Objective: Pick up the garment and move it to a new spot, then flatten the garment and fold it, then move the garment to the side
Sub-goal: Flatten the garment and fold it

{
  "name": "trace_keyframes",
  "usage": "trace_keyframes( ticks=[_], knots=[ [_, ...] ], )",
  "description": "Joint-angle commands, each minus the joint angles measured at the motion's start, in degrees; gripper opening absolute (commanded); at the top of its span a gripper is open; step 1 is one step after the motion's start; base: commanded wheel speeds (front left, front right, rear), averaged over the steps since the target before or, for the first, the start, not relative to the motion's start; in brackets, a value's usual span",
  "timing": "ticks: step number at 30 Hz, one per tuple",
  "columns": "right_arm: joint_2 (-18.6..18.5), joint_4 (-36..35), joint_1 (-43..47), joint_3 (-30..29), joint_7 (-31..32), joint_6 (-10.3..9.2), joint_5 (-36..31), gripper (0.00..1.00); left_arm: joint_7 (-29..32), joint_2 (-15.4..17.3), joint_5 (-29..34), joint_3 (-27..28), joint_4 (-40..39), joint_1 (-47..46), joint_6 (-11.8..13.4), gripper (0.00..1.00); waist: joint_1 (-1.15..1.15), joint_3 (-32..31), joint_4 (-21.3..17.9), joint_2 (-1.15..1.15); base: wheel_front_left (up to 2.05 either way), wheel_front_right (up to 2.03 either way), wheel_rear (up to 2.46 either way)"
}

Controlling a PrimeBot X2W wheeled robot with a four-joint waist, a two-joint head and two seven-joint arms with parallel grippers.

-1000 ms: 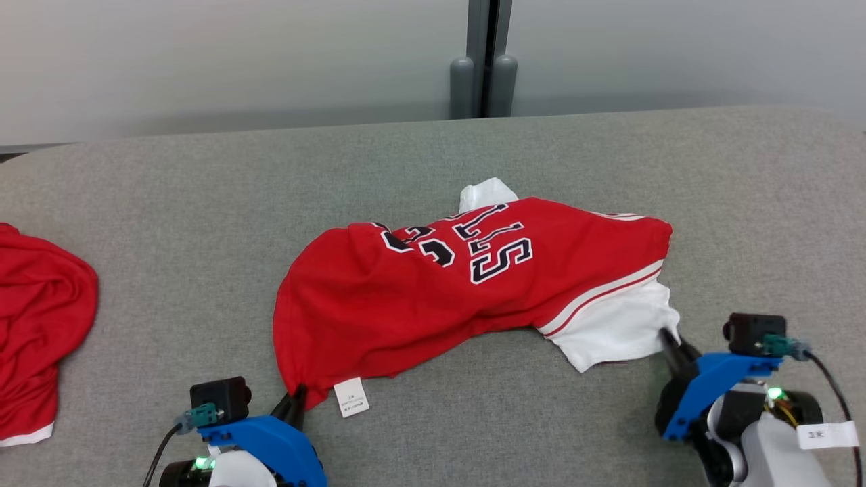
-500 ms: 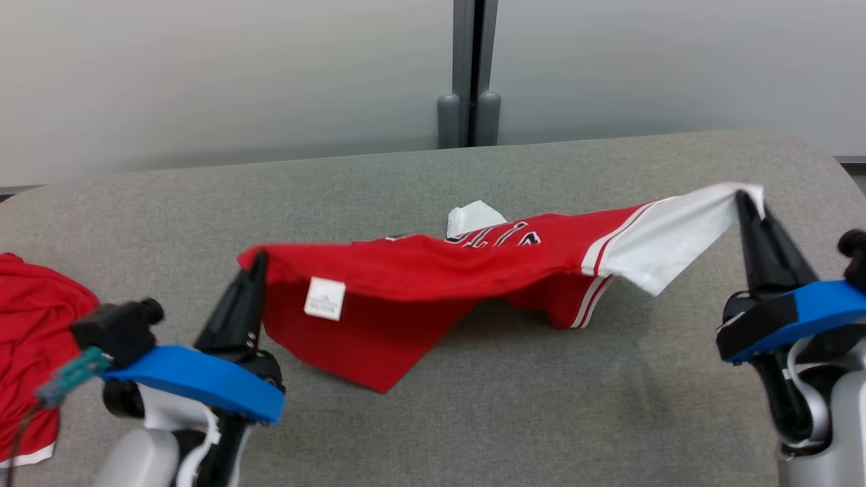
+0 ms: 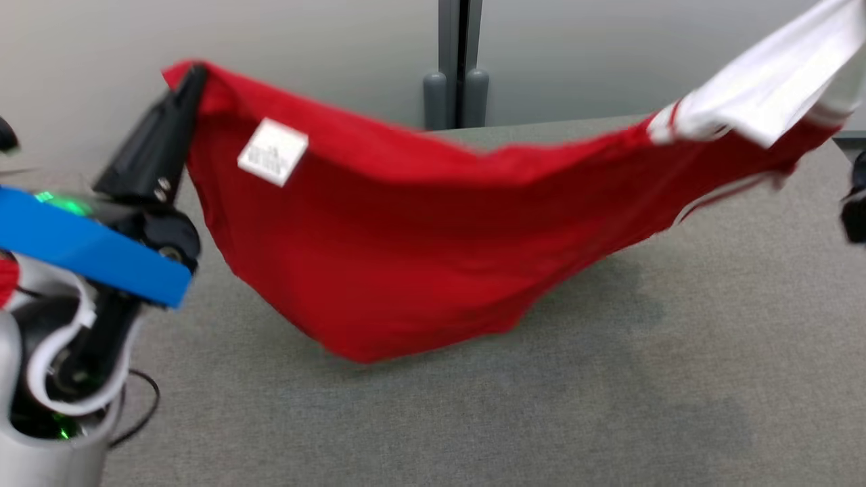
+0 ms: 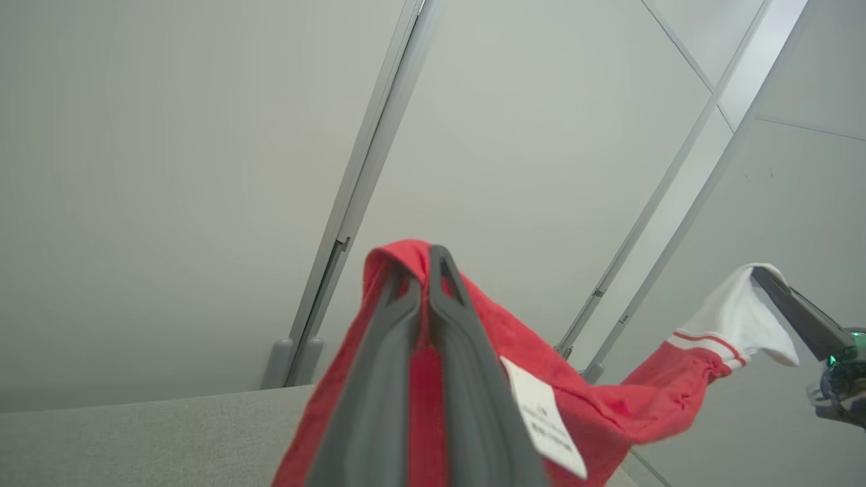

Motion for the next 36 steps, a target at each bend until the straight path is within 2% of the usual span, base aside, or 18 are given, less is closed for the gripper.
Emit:
trace_keyframes(
  ticks=[1,7,11,15,20,26,30,36],
  knots=[
    [-2.0,0.6,-3.1,0.1,0.8,0.01,0.9,0.00,1.5,0.8,-0.8,0.7,-0.1,-2.9,0.7,0.00,0.00,1.1,0.1,0.00,0.00,0.00,0.00],
    [-6.9,7.0,-12.3,3.7,2.2,0.00,4.1,0.00,5.5,3.0,-0.5,1.8,3.8,-11.1,2.5,0.00,0.00,7.5,-0.8,0.00,0.00,0.00,0.00],
    [-6.3,14.8,-20.2,7.0,-1.3,0.00,5.6,0.00,5.3,4.0,1.2,2.7,8.4,-17.1,3.4,0.00,0.00,14.2,-2.0,0.00,0.00,0.00,0.00],
    [-4.7,24.1,-31.3,9.2,-7.9,0.00,4.4,0.00,3.4,5.4,4.2,4.0,14.3,-25.9,3.7,0.00,0.00,20.2,-3.2,0.00,0.00,0.00,0.00],
    [-2.9,34.7,-46.0,8.7,-18.5,-0.01,1.2,0.00,-1.0,6.4,8.5,4.4,21.1,-38.5,2.7,0.00,0.00,24.5,-3.9,0.00,0.00,0.00,0.00],
    [-2.0,41.4,-57.9,6.1,-30.6,-0.02,-1.9,0.00,-8.6,5.7,11.8,4.3,27.5,-50.3,-0.6,0.00,0.00,26.7,-4.3,0.00,0.00,0.00,0.00],
    [-1.7,45.0,-58.4,6.0,-34.8,-0.02,-1.9,0.00,-14.0,5.3,12.8,4.5,31.4,-52.2,-3.3,0.00,0.00,27.3,-4.9,0.00,0.00,0.00,0.00],
    [-2.5,50.3,-47.8,12.7,-33.5,-0.02,1.8,0.00,-19.6,3.0,11.3,3.3,37.5,-43.2,-6.9,0.00,0.00,27.8,-5.4,0.00,0.00,0.00,0.00]
  ],
)
